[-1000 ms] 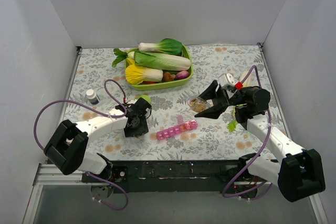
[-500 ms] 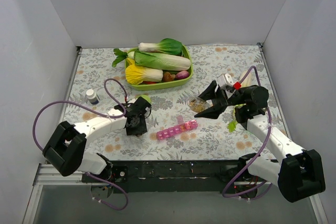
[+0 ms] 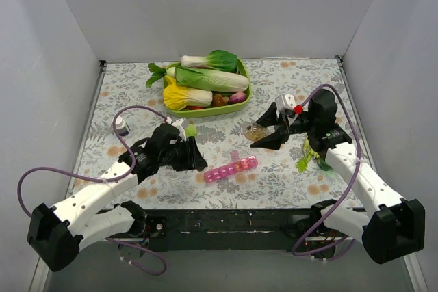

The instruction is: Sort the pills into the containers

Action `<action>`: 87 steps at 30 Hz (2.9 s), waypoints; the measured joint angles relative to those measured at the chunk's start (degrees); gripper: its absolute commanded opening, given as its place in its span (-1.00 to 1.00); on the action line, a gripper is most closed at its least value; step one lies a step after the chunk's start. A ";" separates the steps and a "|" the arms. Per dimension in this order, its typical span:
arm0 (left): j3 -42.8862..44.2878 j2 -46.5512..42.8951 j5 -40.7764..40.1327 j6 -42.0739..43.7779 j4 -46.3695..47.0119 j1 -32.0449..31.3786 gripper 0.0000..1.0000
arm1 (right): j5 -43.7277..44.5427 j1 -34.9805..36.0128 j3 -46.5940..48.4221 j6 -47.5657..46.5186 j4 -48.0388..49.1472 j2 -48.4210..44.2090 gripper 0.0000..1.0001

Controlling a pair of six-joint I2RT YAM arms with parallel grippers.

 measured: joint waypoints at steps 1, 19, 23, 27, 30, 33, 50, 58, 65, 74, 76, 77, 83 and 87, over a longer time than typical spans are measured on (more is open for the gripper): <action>0.02 -1.38 2.08 -0.26 1.66 0.00 -0.58 | 1.01 0.00 1.60 -4.72 -5.20 0.02 -0.97; 0.94 0.59 26.14 -14.67 29.55 0.00 -0.61 | 13.29 0.09 2.95 -30.51 -32.76 -1.44 -0.97; 1.51 2.86 28.00 -17.84 34.67 0.00 -0.61 | 16.65 0.39 3.13 -32.04 -34.67 -1.44 -0.97; 1.60 4.57 28.24 -20.50 38.05 0.00 -0.62 | 19.26 1.09 3.30 -33.66 -36.22 -1.79 -0.97; 1.64 5.66 27.54 -22.27 39.58 0.00 -0.62 | 21.03 2.45 3.34 -34.82 -37.55 -2.27 -0.97; 1.77 7.08 26.58 -23.76 40.85 0.00 -0.62 | 22.95 4.28 3.43 -35.43 -38.29 -2.40 -0.97; 2.40 9.73 21.22 -28.96 43.04 -0.04 -0.65 | 31.10 9.86 4.87 -36.20 -39.23 -2.19 -0.97; 2.38 10.60 20.13 -30.32 43.87 -0.22 -0.68 | 34.67 11.02 5.75 -36.20 -39.63 -1.36 -0.97; 2.62 12.35 19.45 -30.23 42.49 -0.76 -0.69 | 38.01 12.55 6.05 -36.41 -40.92 -0.59 -0.97; 5.31 14.16 19.78 -28.68 38.36 -0.81 -0.71 | 40.92 13.57 6.25 -36.79 -41.81 -0.55 -0.97; 5.88 14.93 20.02 -28.22 38.14 -0.79 -0.72 | 41.40 13.55 6.25 -36.61 -41.92 -0.55 -0.97; 6.21 15.32 20.31 -27.82 37.92 -0.79 -0.72 | 41.57 13.55 6.25 -36.44 -42.10 -0.55 -0.97; 7.78 17.64 24.39 -23.85 37.81 -0.52 -0.76 | 37.24 12.04 6.27 -32.33 -43.15 0.39 -0.97; 10.40 19.63 28.98 -16.50 35.04 0.02 -0.78 | 33.24 10.99 6.27 -28.96 -44.13 1.53 -0.97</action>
